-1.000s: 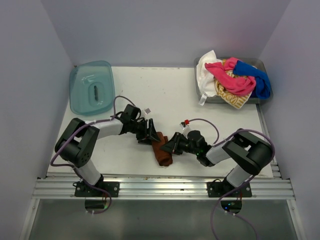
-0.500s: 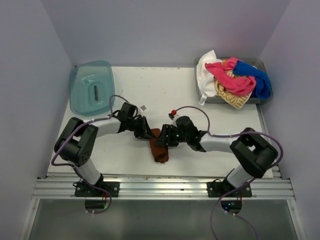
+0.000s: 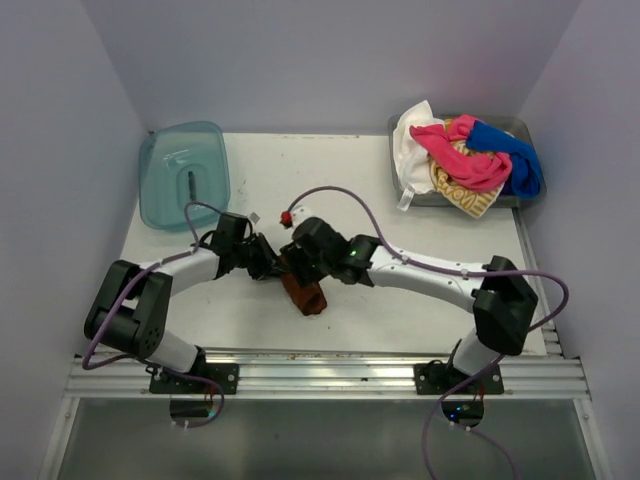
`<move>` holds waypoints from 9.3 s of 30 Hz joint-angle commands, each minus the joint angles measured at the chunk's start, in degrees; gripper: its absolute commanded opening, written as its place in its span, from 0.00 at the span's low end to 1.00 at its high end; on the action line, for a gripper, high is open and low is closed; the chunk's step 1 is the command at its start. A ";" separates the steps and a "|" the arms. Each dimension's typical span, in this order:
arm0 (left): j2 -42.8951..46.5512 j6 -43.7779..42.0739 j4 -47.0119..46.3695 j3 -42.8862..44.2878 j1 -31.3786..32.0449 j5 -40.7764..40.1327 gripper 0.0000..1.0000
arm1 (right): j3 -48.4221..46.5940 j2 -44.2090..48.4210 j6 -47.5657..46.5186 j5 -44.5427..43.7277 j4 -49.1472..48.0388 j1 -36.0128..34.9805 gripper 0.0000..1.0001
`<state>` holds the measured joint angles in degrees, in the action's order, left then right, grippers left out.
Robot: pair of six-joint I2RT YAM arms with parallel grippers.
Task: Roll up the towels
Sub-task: Roll the towel, then place the rolled towel into the container, then grab a towel with the right arm
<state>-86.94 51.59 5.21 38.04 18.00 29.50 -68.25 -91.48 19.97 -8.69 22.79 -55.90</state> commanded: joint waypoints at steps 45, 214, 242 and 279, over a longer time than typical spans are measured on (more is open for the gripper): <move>7.22 1.58 2.79 0.81 -2.09 -3.58 0.66 | 10.67 -9.68 15.88 10.88 -21.37 1.05 0.08; -64.86 26.19 -1.17 85.53 -30.39 -28.35 0.68 | 12.61 10.71 12.20 7.99 5.78 13.10 0.73; -41.04 16.44 4.18 72.97 -29.87 -33.70 1.00 | 16.92 23.71 13.52 4.03 8.06 13.01 0.74; 4.75 -13.10 24.93 29.91 22.52 -46.02 1.00 | -2.32 17.40 10.62 -4.33 19.14 46.64 0.81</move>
<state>-86.39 40.60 28.95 70.17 40.40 -13.89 -66.28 -72.58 30.37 -13.65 41.71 -13.58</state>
